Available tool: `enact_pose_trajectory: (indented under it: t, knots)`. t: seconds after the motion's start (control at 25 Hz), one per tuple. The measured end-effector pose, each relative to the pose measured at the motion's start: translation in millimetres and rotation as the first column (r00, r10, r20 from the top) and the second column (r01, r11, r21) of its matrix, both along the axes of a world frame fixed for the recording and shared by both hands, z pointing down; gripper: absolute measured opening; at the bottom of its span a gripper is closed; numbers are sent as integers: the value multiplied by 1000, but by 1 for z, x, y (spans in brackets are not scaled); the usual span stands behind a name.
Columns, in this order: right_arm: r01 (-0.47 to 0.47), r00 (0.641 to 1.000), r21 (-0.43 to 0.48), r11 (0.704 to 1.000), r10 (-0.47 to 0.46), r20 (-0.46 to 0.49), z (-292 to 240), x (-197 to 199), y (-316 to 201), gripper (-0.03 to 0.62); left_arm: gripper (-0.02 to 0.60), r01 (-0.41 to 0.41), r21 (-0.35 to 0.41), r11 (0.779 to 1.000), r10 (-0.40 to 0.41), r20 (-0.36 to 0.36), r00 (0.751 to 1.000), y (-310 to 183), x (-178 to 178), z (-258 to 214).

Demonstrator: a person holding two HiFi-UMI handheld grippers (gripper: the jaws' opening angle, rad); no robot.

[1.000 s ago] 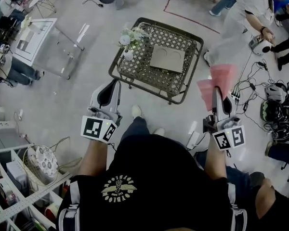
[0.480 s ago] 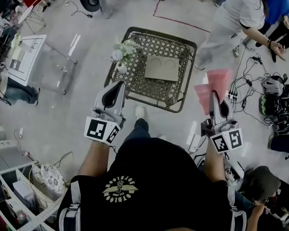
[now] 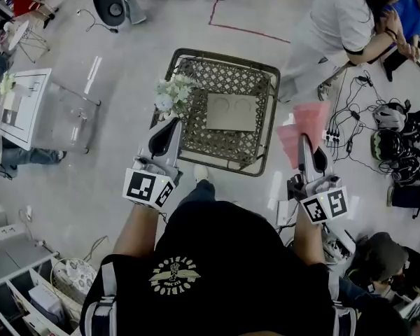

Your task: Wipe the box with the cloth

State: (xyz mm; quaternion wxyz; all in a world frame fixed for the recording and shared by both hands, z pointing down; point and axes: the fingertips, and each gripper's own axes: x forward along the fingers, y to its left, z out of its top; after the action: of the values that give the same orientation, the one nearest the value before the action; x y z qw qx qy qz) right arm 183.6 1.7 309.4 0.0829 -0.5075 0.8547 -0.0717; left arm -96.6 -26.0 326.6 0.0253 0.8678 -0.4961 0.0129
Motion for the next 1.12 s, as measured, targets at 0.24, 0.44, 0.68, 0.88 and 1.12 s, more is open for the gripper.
enact_pose_trajectory:
  t: [0.24,0.44,0.68,0.88,1.12]
  knots:
    - [-21,1000,-43,999,20,-13,10,-28,-42,17,0,-44,-8,999,44,-19,999,-51,-12,7]
    - [-26,1000,-81,996,25,-11,20,-57,-78,17,0,-94,-37,995,93,-26,995,-82,-21,20]
    - [0,1000,-166,986,-3,-18,56,-95,-126,17,0,-103,-79,992,100,-43,994,-114,-46,37]
    - [45,997,-232,972,-56,-44,100,-109,-162,17,0,-70,-121,990,64,-51,997,-133,-53,57]
    - [102,989,-318,942,-130,-68,167,-114,-196,17,0,0,-165,986,-8,-44,999,-142,-53,75]
